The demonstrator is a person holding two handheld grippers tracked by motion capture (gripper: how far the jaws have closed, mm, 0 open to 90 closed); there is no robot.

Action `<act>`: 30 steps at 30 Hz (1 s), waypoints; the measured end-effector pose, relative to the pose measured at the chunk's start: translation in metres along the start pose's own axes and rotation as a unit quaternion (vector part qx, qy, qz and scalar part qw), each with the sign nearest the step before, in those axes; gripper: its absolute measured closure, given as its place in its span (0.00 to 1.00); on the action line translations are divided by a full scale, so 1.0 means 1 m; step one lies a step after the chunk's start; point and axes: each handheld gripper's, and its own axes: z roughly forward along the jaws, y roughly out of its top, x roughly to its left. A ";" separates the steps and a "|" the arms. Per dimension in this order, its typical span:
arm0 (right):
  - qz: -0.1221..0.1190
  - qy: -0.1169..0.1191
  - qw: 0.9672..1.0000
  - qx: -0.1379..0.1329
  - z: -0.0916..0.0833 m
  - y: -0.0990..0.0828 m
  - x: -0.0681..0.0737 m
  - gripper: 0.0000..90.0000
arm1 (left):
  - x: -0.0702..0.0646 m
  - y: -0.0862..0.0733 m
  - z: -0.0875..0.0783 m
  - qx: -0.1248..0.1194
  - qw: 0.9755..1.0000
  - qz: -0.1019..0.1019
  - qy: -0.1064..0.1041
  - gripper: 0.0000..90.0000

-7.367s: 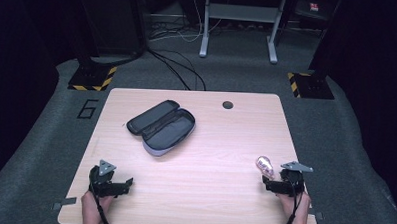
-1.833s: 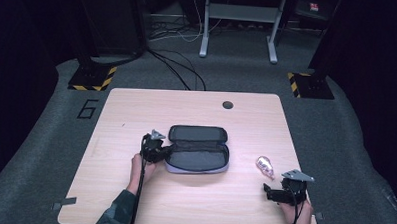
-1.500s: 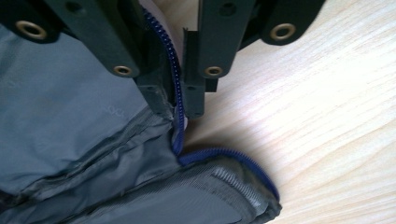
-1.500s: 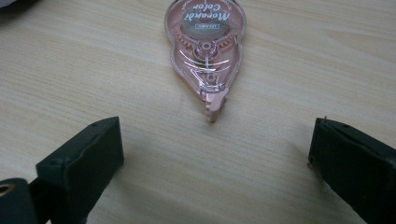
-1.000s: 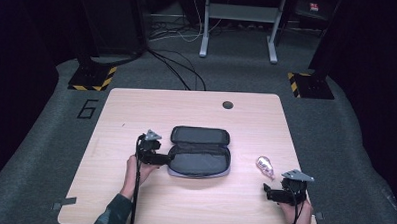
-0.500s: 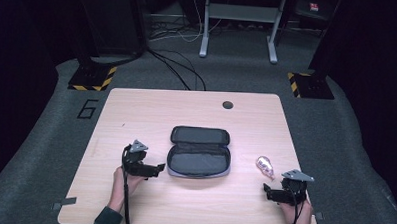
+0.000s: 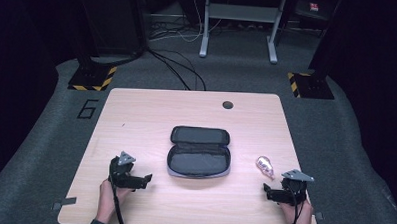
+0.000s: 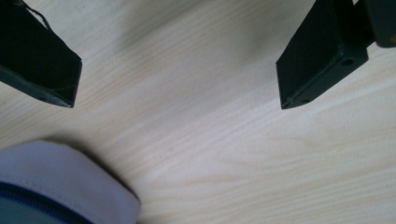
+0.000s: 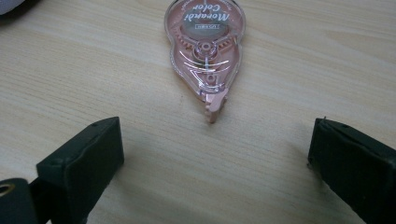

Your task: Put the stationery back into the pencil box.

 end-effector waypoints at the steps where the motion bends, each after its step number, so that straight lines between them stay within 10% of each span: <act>1: 0.000 0.000 1.000 0.000 0.000 0.000 0.000 0.03 | 0.000 -0.001 0.000 0.004 1.000 0.003 0.000 0.00; 30: -0.004 0.014 1.000 0.018 0.005 0.009 -0.005 0.00 | -0.003 -0.018 0.005 -0.010 0.999 0.020 0.039 0.00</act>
